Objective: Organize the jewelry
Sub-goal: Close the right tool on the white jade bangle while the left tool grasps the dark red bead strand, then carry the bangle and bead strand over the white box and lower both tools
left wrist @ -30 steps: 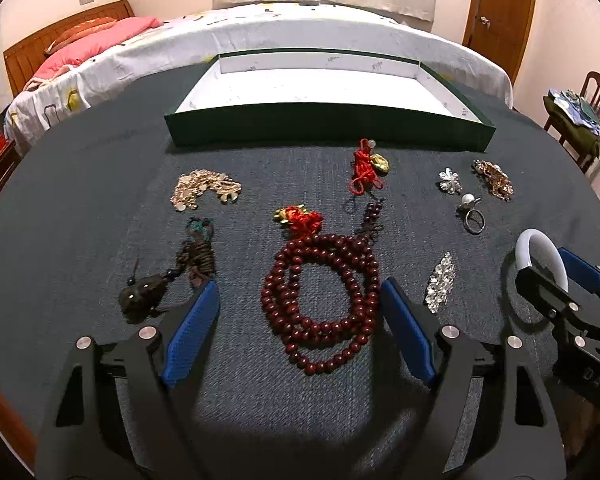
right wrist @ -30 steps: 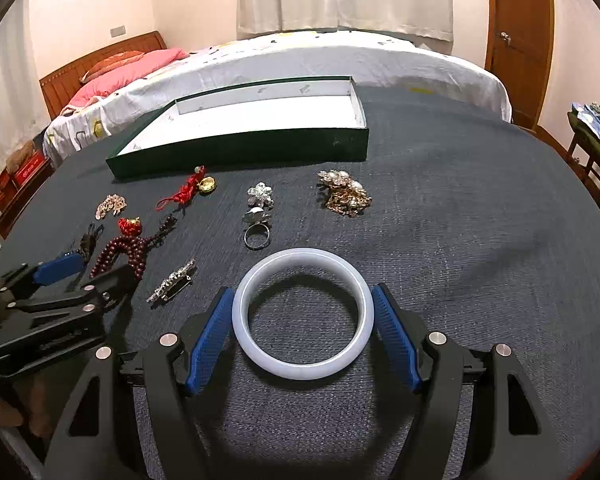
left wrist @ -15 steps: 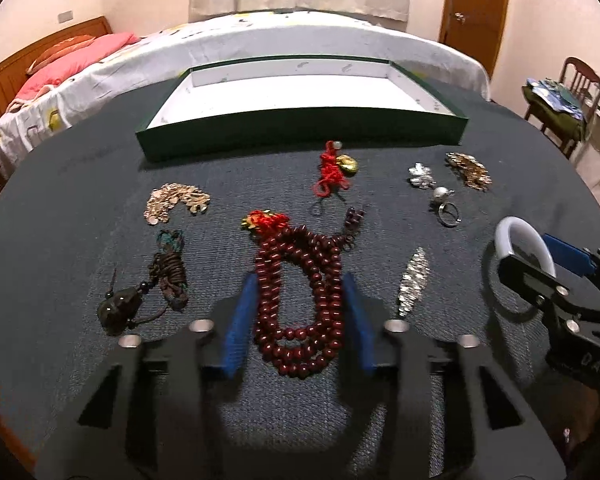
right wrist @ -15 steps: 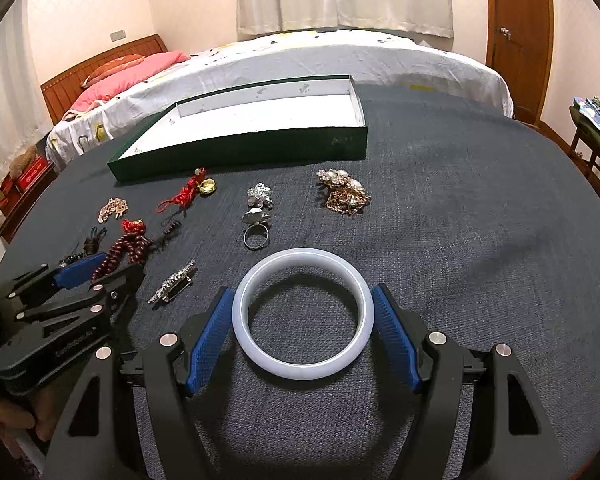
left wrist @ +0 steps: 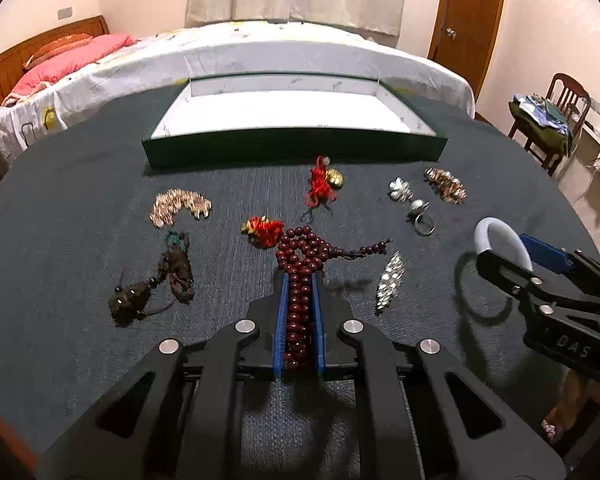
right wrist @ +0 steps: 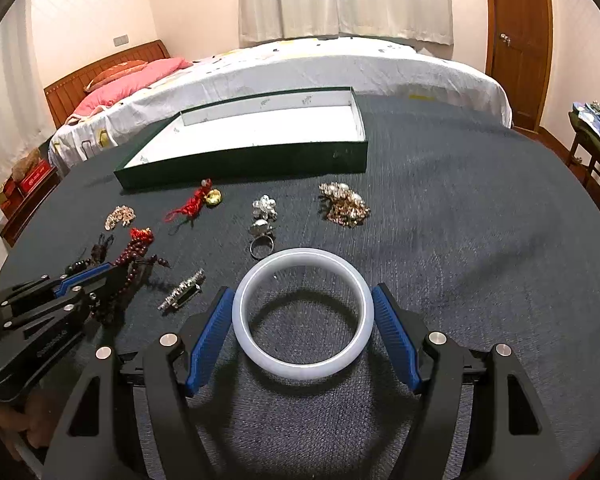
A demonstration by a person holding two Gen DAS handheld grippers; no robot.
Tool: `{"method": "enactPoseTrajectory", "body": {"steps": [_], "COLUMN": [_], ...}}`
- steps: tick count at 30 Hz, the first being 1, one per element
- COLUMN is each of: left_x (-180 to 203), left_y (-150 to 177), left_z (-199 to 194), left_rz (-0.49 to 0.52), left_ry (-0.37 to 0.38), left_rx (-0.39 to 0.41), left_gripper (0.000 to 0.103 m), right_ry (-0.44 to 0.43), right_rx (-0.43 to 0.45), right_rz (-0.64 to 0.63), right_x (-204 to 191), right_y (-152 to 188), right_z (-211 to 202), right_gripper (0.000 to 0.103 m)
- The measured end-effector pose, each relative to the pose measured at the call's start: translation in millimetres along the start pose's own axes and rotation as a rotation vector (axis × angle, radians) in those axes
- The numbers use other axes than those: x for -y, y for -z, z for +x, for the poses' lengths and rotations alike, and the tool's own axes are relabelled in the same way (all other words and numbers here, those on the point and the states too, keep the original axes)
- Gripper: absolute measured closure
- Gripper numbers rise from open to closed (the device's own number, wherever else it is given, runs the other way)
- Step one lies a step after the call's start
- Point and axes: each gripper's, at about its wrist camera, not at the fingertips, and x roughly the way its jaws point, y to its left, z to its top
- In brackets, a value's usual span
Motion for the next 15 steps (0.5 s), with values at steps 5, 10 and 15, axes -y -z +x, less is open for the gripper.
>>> {"method": "enactPoseTrajectory", "body": {"steps": [5,10,15], "left_x": [1,2,1], "left_y": [-7,-19,-40], "left_z": [-11,-19,-20], "left_rz": [-0.007,-0.014,-0.029], "left_ry": [0.003,0.007,0.029], "left_rx": [0.024,0.050,0.070], "left_gripper": [0.092,0.092,0.092], "right_ry": [-0.002,-0.007,-0.011], "right_rx": [0.010,0.035,0.076], "right_rz": [-0.001,-0.007,-0.021], "right_x": [-1,-4,-8], "right_y": [-4,-14,-35], "right_z": [-4,-11,-15], "right_gripper": [0.035,0.035,0.035]}}
